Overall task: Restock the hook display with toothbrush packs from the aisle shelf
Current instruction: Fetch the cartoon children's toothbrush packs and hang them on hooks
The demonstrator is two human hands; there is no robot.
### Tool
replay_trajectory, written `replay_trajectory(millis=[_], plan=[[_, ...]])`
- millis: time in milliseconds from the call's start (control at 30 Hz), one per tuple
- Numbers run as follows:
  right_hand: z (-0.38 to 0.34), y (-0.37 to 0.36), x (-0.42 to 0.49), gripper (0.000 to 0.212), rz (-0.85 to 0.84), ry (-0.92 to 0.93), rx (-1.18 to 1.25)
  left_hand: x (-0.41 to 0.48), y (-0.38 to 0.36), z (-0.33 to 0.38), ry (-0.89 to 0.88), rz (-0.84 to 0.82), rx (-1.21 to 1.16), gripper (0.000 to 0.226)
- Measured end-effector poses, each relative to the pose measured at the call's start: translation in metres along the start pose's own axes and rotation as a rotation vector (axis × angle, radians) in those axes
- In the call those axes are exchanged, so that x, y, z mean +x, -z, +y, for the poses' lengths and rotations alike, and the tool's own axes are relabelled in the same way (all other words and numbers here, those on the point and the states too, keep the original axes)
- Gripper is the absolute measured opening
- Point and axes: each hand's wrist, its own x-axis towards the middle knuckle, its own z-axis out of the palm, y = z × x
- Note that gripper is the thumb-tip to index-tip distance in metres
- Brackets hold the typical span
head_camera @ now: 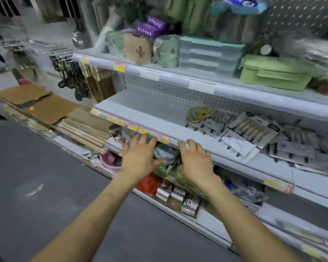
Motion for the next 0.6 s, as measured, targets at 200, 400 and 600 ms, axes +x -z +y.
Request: replay_trajectory(millis=[200, 400, 600], plan=[[0.03, -0.01, 0.033, 0.077, -0.017, -0.165, 0.064, 0.065, -0.03, 0.006, -0.11, -0.019, -0.083, 0.075], [0.061, -0.035, 0.047, 0.069, 0.027, -0.315, 0.084, 0.128, -0.077, 0.019, -0.212, -0.049, -0.194, 0.071], [0.069, -0.062, 0.063, 0.067, 0.04, -0.419, 0.085, 0.2, -0.127, 0.033, -0.307, -0.082, -0.271, 0.072]])
